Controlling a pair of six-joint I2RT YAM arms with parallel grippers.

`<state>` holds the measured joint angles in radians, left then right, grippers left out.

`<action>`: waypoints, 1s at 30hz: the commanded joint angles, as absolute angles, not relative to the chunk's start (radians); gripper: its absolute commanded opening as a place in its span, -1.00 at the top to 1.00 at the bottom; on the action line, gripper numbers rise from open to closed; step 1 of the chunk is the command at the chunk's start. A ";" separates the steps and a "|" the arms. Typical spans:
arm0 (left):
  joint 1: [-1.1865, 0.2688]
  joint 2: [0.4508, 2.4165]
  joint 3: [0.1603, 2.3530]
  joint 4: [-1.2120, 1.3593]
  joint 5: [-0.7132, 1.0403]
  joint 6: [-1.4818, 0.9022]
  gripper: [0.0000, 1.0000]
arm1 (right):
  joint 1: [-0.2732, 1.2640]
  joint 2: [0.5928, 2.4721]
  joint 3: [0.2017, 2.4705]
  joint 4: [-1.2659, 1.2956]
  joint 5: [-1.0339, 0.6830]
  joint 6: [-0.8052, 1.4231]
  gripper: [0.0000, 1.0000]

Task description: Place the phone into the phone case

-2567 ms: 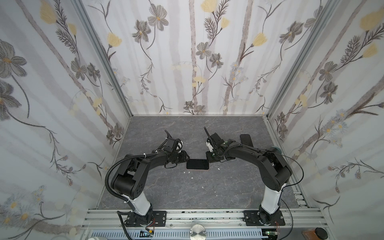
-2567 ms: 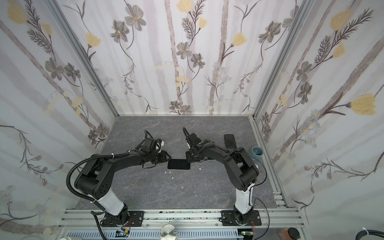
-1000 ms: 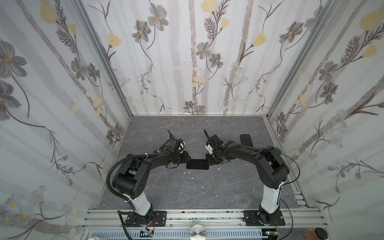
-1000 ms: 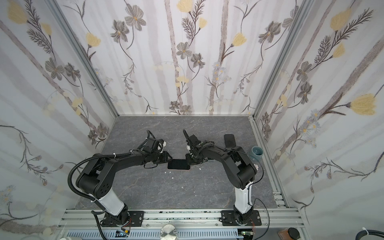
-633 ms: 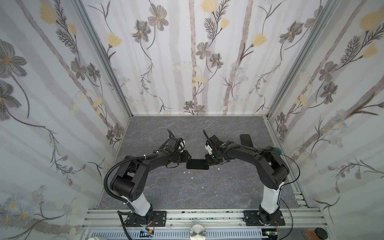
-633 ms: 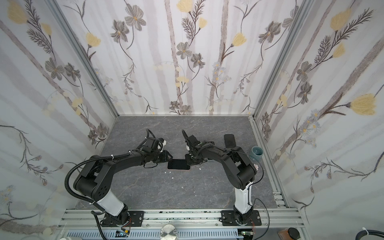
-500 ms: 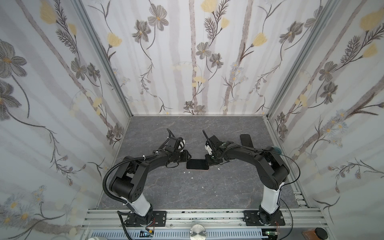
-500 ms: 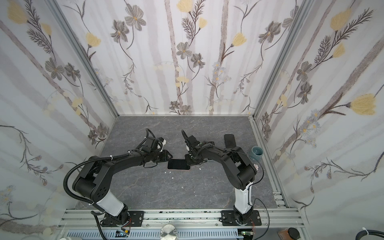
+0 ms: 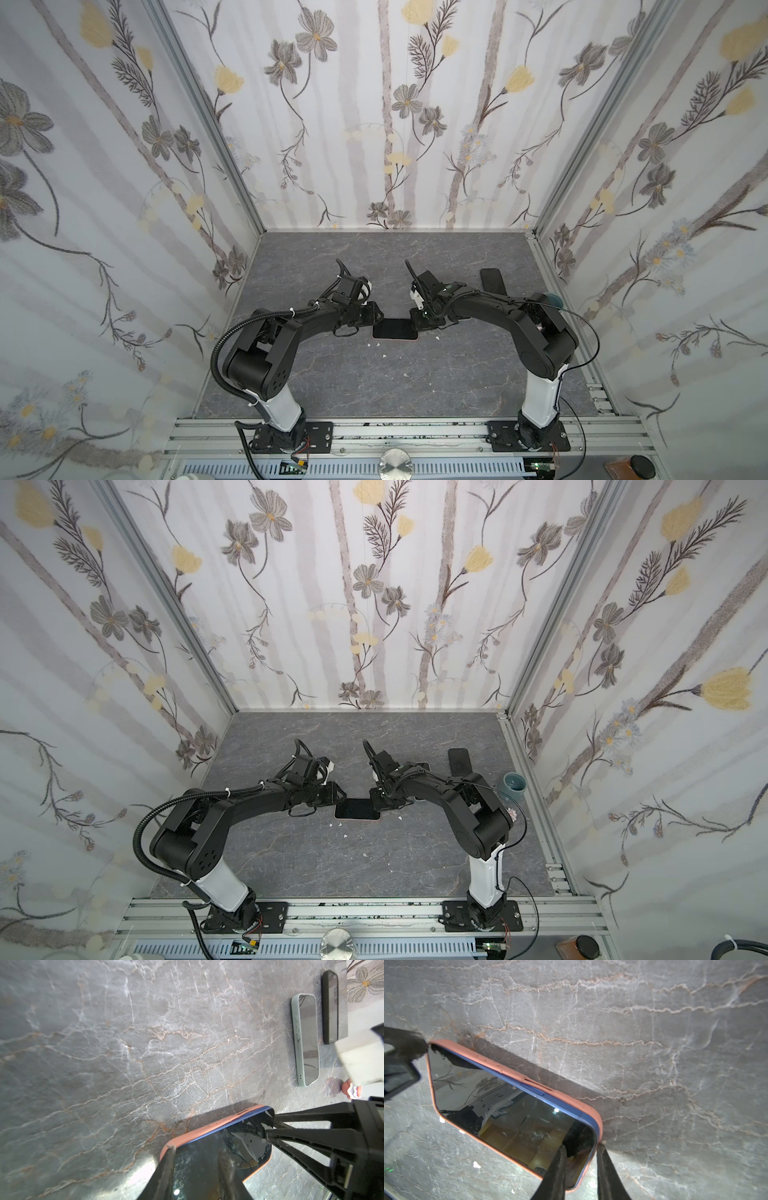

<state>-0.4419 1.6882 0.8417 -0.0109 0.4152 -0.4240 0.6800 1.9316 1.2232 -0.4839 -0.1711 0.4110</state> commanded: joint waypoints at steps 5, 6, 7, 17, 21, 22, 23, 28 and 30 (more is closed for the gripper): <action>-0.458 1.694 0.847 0.011 0.411 -0.431 0.31 | 0.656 1.996 1.183 -0.494 -0.091 0.454 0.52; -0.459 1.694 0.846 0.011 0.410 -0.429 0.31 | 0.656 1.996 1.183 -0.492 -0.093 0.455 0.52; -0.460 1.694 0.845 0.009 0.410 -0.429 0.31 | 0.656 1.994 1.185 -0.492 -0.095 0.455 0.52; -0.460 1.677 0.851 -0.006 0.377 -0.410 0.31 | 0.664 1.923 1.242 -0.501 -0.135 0.450 0.48; -0.459 1.663 0.851 -0.012 0.359 -0.400 0.30 | 0.663 1.903 1.276 -0.521 -0.122 0.451 0.37; -0.459 1.663 0.850 -0.011 0.356 -0.399 0.30 | 0.663 1.899 1.279 -0.522 -0.122 0.449 0.37; -0.459 1.661 0.850 -0.012 0.357 -0.399 0.30 | 0.664 1.898 1.282 -0.524 -0.121 0.450 0.38; -0.459 1.674 0.855 -0.018 0.360 -0.405 0.28 | 0.662 1.905 1.289 -0.529 -0.123 0.443 0.44; -0.459 1.682 0.857 -0.021 0.360 -0.410 0.28 | 0.662 1.916 1.289 -0.530 -0.127 0.440 0.48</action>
<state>-0.4603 1.6741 0.8459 -0.0193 0.3676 -0.4145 0.6624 1.9064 1.2831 -0.5140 -0.1394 0.4454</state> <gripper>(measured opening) 0.361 0.265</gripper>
